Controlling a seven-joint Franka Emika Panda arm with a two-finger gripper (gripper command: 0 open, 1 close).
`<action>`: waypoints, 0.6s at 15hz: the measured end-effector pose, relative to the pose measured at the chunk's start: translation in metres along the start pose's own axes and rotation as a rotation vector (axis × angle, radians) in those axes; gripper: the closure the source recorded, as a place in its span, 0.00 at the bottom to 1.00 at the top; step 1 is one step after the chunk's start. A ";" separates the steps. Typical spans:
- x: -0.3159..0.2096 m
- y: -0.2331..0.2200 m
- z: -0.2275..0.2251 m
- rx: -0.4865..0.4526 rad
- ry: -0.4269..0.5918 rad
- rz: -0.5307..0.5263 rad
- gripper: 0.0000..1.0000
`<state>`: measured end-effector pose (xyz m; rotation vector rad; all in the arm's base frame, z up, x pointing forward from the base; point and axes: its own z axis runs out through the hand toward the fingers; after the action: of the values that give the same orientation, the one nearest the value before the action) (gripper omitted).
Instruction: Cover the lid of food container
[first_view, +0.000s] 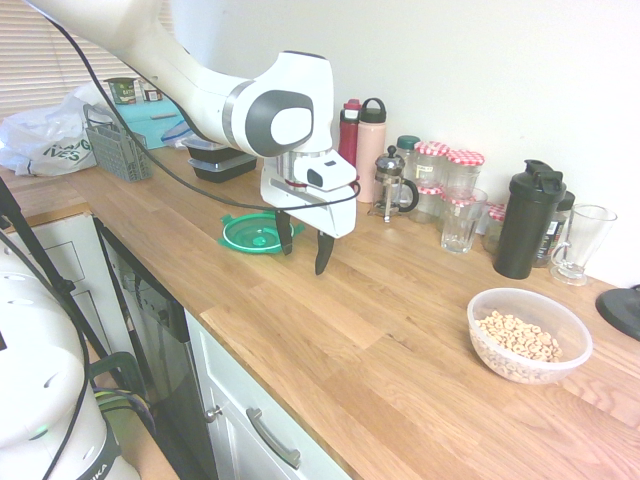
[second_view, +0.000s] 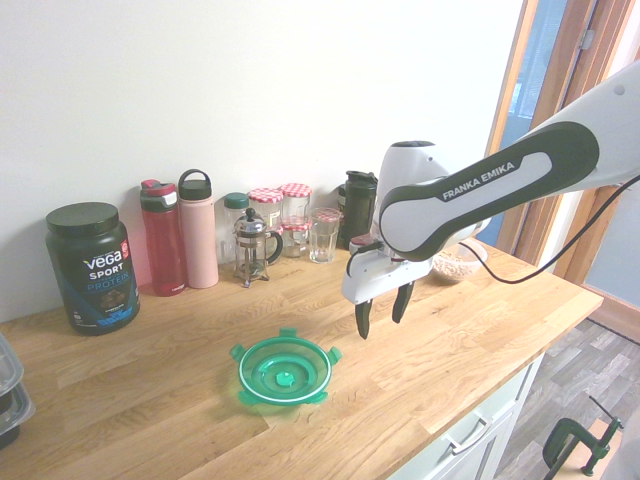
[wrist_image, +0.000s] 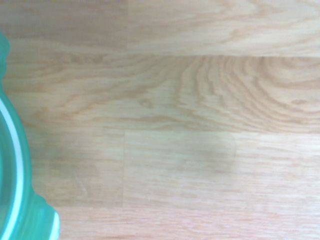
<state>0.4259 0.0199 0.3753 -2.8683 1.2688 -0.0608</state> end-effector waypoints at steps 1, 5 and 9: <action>0.000 0.000 0.001 0.001 -0.004 0.003 0.00; 0.005 -0.006 -0.014 0.156 -0.152 -0.041 0.00; 0.029 -0.010 -0.017 0.365 -0.298 -0.127 0.00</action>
<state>0.4520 0.0057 0.3939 -2.5233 0.9124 0.1185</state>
